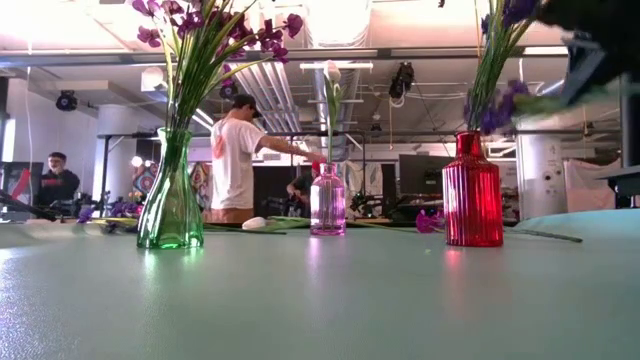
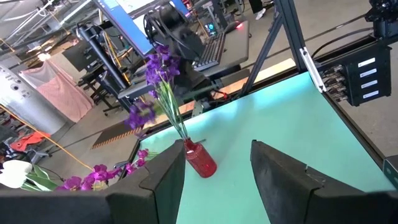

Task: Sort flowers into vase by color
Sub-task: Put the bottom violet flowers into the red flower vase

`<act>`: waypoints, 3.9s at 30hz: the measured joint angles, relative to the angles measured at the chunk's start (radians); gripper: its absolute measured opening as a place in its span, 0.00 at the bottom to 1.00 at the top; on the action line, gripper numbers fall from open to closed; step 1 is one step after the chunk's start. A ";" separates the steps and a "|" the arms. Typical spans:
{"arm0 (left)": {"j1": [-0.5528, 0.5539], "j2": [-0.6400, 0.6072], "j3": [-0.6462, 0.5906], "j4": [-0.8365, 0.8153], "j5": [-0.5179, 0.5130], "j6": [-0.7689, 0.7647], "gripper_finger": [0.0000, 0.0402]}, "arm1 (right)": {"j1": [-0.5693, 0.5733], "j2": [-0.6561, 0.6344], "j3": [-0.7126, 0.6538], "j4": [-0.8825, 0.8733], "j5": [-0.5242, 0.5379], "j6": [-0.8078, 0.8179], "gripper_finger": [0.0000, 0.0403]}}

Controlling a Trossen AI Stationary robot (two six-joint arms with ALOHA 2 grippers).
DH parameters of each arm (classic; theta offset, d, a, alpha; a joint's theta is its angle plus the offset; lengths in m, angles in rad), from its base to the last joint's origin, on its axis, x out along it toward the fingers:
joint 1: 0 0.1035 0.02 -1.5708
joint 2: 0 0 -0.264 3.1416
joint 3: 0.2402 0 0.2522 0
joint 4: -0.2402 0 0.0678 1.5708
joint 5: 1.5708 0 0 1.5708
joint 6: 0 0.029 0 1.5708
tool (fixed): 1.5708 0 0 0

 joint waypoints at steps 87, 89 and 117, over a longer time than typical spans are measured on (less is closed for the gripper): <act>0.028 0.000 -0.002 0.006 0.005 -0.016 0.42 | -0.220 -0.010 -0.160 2.292 0.043 -2.119 0.08; 0.028 0.000 -0.002 0.006 0.004 -0.016 0.42 | -0.235 -0.015 -0.197 2.293 0.046 -2.119 0.08; 0.028 0.000 -0.002 0.006 0.004 -0.026 0.42 | -0.555 -0.272 -0.452 2.263 -0.138 -1.807 0.04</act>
